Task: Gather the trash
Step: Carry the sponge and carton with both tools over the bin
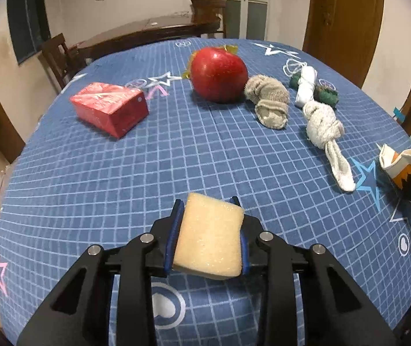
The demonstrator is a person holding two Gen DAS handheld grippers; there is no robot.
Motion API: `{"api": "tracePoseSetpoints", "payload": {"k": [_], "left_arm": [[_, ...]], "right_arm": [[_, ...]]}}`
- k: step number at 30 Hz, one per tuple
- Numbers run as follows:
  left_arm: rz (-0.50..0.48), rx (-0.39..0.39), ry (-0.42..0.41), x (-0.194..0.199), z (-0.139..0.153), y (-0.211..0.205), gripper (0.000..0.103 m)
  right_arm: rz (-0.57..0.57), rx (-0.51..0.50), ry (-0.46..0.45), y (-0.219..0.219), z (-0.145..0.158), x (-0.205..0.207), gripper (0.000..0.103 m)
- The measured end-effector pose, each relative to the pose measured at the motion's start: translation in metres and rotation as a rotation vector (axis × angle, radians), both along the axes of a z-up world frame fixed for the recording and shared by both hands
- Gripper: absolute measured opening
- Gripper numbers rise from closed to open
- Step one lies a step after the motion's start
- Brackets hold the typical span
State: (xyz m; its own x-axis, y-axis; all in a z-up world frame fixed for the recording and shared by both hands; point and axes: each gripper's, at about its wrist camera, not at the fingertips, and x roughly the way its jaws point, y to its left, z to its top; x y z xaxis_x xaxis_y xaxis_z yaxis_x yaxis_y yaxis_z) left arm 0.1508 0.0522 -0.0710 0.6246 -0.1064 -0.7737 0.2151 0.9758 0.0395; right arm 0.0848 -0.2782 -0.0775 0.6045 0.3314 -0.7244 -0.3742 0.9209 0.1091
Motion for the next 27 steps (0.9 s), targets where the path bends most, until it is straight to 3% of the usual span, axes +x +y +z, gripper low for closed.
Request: {"api": "tracePoseSetpoints", "payload": {"k": [9,17,27], "left_arm": [[0.000,0.066,-0.135,-0.008,0.049,-0.048,0.031],[-0.191,0.104,-0.249,-0.019,0.087,-0.151,0.031],[-0.411,0.059,-0.274,-0.029,0.107,-0.268,0.031]], "right_arm": [[-0.117,0.040,-0.083,-0.014,0.031,-0.010,0.045],[-0.268,-0.015,-0.162,-0.068,0.078,-0.035,0.045],[-0.457,-0.101,-0.194,-0.156,0.111,-0.083,0.045]]}}
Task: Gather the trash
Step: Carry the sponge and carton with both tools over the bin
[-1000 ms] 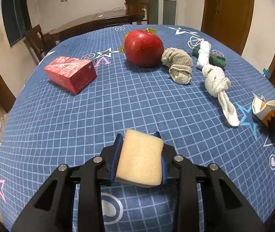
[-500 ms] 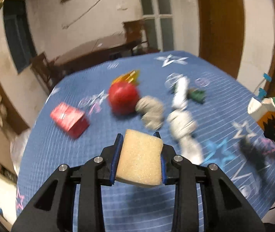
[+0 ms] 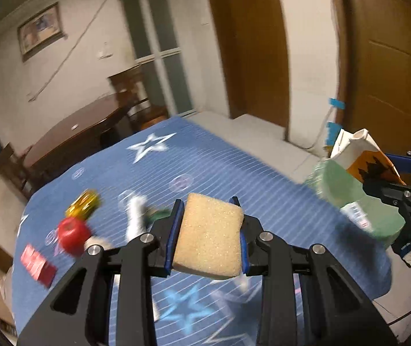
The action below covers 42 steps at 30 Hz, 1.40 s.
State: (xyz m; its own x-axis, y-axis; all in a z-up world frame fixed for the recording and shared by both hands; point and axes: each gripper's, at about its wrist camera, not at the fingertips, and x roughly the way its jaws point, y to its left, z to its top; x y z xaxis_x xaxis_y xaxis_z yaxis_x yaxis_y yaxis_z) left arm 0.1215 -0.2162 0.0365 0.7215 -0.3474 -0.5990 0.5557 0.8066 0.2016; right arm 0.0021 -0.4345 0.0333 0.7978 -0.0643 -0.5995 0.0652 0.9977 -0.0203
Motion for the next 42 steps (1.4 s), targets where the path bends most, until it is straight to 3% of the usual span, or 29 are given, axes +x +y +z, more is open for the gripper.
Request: {"api": "tracePoseSetpoints", "payload": {"k": [9,20,29,42], "left_arm": [[-0.118,0.023,-0.002,-0.006,-0.007,-0.079,0.031],[-0.233,0.055,0.013,-0.022,-0.023,-0.150,0.031],[-0.325,0.074,0.032,-0.035,-0.036,-0.187,0.031],[-0.379,0.097,0.057,-0.045,-0.050,-0.210,0.031]], "right_arm": [[-0.165,0.017,0.014,-0.084,0.008,-0.037,0.045],[-0.305,0.064,0.055,-0.150,-0.010,-0.068,0.045],[-0.371,0.086,0.087,-0.181,-0.029,-0.083,0.045],[-0.390,0.088,0.116,-0.184,-0.038,-0.083,0.046]]}}
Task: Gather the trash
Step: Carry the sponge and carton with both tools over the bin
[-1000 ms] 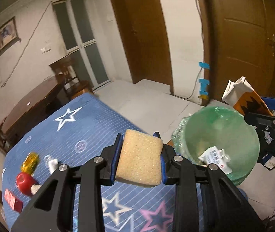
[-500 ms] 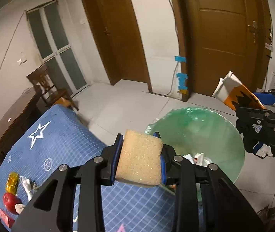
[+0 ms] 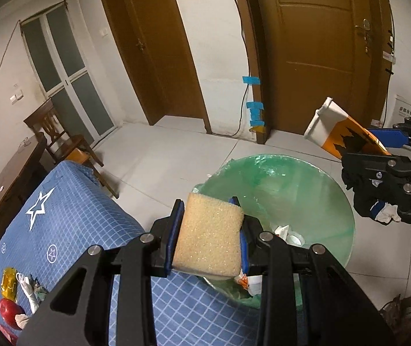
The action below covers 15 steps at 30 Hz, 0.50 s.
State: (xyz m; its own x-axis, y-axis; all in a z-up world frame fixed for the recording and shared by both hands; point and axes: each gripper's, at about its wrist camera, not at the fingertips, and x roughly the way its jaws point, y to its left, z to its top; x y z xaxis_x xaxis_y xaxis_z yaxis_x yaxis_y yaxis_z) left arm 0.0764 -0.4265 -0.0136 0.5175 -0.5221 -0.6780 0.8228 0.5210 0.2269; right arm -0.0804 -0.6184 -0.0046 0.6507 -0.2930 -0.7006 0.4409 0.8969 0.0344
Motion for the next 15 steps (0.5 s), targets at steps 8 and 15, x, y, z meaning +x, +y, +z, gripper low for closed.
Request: {"api": "tracePoseSetpoints", "payload": {"k": [8,15], "left_arm": [[-0.008,0.002,0.012,-0.0018,-0.0030,-0.0043,0.031],[-0.015,0.006,0.019,-0.0015,-0.0060,-0.0071,0.031]], "right_arm": [[-0.002,0.006,0.008,0.0034,-0.0006,0.0045,0.046],[0.004,0.003,0.012,0.0039,-0.0028,0.0058,0.046]]}}
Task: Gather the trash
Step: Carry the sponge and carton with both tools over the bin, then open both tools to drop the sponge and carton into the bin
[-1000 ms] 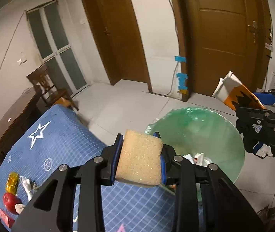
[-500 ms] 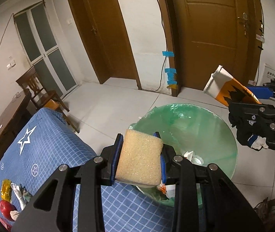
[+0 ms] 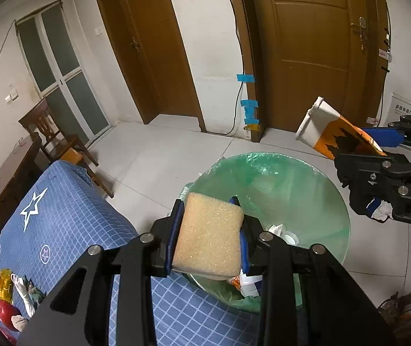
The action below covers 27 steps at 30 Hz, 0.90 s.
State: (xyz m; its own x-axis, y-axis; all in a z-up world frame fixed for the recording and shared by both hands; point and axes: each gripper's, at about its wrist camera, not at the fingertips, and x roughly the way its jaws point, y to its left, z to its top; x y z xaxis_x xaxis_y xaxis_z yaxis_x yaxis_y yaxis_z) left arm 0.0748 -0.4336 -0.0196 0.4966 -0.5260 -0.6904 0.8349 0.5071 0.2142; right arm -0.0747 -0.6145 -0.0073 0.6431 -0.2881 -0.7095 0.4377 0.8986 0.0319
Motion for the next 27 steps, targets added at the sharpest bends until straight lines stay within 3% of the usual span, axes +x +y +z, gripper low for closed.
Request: {"api": "tracePoseSetpoints", "payload": {"k": [19,20,22,25,27], "left_arm": [[-0.008,0.009,0.019,0.007,-0.007,-0.003,0.031],[-0.015,0.010,0.020,0.007,-0.009,-0.004,0.032],[-0.029,0.033,0.034,0.007,-0.013,-0.008,0.034],[-0.022,0.043,0.040,0.011,-0.018,-0.008,0.048],[-0.018,0.041,0.046,0.012,-0.019,-0.006,0.049]], "right_arm": [[0.026,0.001,0.022,0.002,-0.011,0.021,0.047],[0.032,0.000,0.027,0.002,-0.012,0.022,0.048],[0.034,-0.003,0.035,0.001,-0.016,0.023,0.062],[0.031,0.003,0.038,-0.001,-0.020,0.025,0.062],[0.028,0.010,0.034,-0.002,-0.022,0.025,0.062]]}}
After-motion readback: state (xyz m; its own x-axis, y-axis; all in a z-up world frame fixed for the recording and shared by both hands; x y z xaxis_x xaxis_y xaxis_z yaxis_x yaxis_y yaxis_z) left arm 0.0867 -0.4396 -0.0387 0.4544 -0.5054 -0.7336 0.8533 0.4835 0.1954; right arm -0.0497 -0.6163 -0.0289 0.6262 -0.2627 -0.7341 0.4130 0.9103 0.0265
